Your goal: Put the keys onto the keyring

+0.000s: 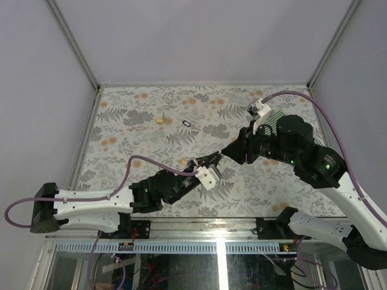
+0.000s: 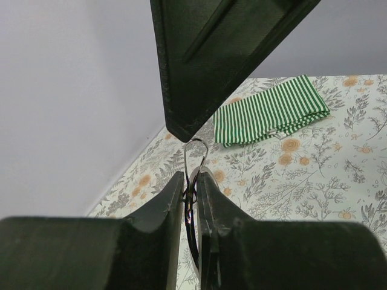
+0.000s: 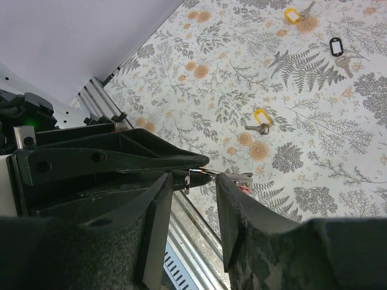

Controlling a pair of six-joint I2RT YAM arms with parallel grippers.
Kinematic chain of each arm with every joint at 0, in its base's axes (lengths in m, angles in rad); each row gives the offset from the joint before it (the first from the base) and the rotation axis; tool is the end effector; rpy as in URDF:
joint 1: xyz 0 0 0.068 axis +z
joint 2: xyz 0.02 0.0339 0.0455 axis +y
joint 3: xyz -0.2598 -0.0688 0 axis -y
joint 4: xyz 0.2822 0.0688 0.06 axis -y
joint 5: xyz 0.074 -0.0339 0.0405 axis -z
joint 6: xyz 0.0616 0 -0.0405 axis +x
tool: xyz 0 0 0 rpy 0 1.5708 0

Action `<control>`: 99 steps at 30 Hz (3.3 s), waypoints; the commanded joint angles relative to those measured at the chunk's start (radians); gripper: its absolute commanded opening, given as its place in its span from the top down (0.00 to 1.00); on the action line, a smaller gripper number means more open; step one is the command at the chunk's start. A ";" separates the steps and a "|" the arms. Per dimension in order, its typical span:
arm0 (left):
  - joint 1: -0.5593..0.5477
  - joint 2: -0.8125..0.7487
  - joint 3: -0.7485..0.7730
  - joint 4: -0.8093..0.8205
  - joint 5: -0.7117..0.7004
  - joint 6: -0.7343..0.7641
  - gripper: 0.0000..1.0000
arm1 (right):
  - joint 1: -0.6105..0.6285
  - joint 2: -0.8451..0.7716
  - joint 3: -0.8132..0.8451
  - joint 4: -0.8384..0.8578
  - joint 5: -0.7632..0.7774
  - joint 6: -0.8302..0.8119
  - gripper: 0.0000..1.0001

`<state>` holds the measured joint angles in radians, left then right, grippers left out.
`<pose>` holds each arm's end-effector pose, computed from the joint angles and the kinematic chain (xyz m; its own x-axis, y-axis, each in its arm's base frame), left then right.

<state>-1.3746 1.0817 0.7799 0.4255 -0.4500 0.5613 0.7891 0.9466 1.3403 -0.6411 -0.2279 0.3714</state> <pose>0.0874 -0.3025 0.3322 0.4457 0.2163 -0.8687 0.6636 0.5714 0.4828 0.1562 0.1771 0.4552 -0.4677 0.0307 -0.8834 -0.7254 0.5577 0.4034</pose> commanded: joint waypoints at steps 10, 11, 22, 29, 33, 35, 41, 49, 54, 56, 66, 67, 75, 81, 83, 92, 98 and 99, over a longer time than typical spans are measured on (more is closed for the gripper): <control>-0.007 -0.012 0.036 0.046 -0.021 -0.009 1.00 | -0.004 0.033 0.003 0.045 -0.039 0.010 0.64; -0.008 -0.012 0.038 0.045 -0.023 -0.009 1.00 | -0.004 0.035 0.003 0.046 -0.042 0.010 0.65; -0.007 -0.011 0.038 0.048 -0.031 -0.003 1.00 | -0.004 0.057 0.019 0.022 -0.084 0.008 0.75; -0.007 -0.009 0.033 0.051 -0.037 0.001 1.00 | -0.004 0.064 0.033 0.011 -0.091 -0.001 0.92; -0.008 -0.015 0.030 0.056 -0.037 0.001 0.97 | -0.004 0.061 0.044 0.009 -0.086 -0.006 1.00; -0.007 -0.018 0.026 0.065 -0.034 0.001 0.84 | -0.004 0.060 0.050 0.008 -0.084 -0.013 1.00; -0.007 -0.034 0.008 0.091 -0.011 0.001 0.77 | -0.004 0.053 0.052 0.000 -0.064 -0.020 1.00; -0.007 -0.043 0.004 0.093 0.009 0.001 0.78 | -0.004 0.047 0.048 -0.001 -0.062 -0.020 1.00; -0.008 -0.043 0.008 0.093 0.014 0.001 0.83 | -0.004 0.049 0.047 -0.001 -0.068 -0.022 1.00; -0.007 -0.042 0.007 0.093 0.016 0.001 0.89 | -0.004 0.048 0.045 0.000 -0.068 -0.023 1.00; -0.007 -0.040 0.018 0.092 -0.013 -0.031 1.00 | -0.004 0.017 0.034 0.017 -0.043 -0.045 0.84; -0.007 -0.037 0.020 0.087 -0.017 -0.031 1.00 | -0.004 0.009 0.029 0.028 -0.034 -0.046 0.77; -0.008 -0.029 0.026 0.070 -0.054 -0.027 1.00 | -0.004 -0.113 -0.068 0.175 0.081 -0.034 0.59; -0.007 -0.008 0.066 0.003 -0.114 -0.083 1.00 | -0.004 -0.133 -0.118 0.163 0.154 -0.031 0.55; 0.002 0.006 0.100 -0.074 -0.146 -0.135 1.00 | -0.004 -0.140 -0.143 0.169 0.167 -0.034 0.52; 0.136 0.018 0.194 -0.370 -0.163 -0.404 1.00 | -0.004 -0.076 -0.207 0.088 0.241 0.049 0.39; 0.218 -0.035 0.182 -0.456 -0.163 -0.475 1.00 | -0.004 -0.016 -0.293 0.149 0.242 0.069 0.33; 0.254 -0.044 0.183 -0.480 -0.155 -0.493 1.00 | -0.004 0.013 -0.296 0.158 0.220 0.068 0.33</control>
<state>-1.1893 1.0946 0.9386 0.0051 -0.5953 0.1711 0.7891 0.8982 1.0718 -0.5526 -0.0002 0.4187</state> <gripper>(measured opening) 0.057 0.668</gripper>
